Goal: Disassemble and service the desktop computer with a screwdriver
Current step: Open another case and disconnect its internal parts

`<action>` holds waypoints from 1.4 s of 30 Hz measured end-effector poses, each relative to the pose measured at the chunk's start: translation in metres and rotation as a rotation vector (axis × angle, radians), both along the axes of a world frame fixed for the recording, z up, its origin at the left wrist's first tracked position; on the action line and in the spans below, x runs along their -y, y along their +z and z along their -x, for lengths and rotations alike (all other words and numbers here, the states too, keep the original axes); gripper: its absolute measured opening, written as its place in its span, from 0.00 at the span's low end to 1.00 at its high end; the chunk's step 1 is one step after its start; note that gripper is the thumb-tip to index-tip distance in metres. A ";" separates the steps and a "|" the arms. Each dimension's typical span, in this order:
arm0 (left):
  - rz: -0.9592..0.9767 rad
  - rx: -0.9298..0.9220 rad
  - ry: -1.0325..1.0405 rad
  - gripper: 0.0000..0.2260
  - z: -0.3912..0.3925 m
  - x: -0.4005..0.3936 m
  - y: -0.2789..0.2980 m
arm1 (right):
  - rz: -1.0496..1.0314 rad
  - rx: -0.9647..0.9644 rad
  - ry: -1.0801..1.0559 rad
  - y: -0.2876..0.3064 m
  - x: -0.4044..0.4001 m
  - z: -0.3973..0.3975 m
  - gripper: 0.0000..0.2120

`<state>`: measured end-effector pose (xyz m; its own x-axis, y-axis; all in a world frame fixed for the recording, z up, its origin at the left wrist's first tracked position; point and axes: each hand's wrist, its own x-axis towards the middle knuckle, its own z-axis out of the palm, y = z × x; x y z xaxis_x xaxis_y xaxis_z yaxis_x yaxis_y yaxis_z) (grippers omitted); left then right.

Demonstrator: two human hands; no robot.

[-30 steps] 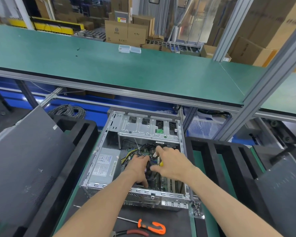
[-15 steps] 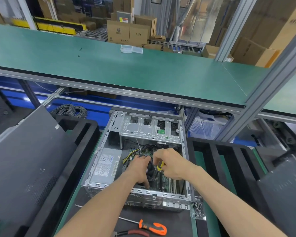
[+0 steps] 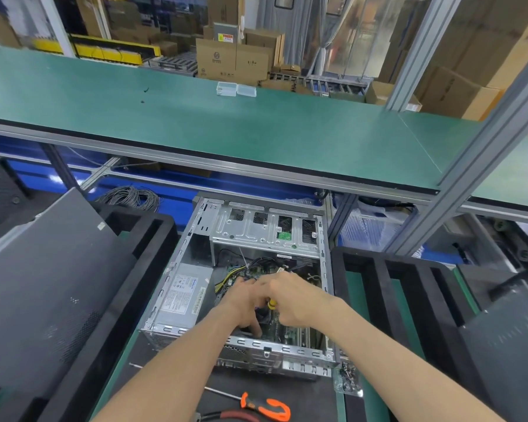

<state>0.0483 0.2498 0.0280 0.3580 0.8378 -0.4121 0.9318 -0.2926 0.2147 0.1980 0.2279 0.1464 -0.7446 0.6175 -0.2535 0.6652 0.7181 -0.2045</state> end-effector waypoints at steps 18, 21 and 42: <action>0.012 0.063 0.064 0.41 0.001 0.001 0.000 | 0.029 -0.025 -0.005 -0.001 -0.003 -0.009 0.15; 0.018 0.045 0.092 0.47 0.001 0.001 0.000 | 0.075 -0.079 -0.089 -0.002 -0.004 -0.013 0.12; 0.184 0.203 0.019 0.03 0.069 -0.070 0.039 | 0.018 -0.003 -0.349 -0.006 -0.005 -0.008 0.06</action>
<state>-0.0202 0.3201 0.0668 0.4335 0.7630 -0.4795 0.8693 -0.2139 0.4456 0.2056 0.2327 0.1399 -0.4901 0.8305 -0.2648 0.8694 0.4436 -0.2177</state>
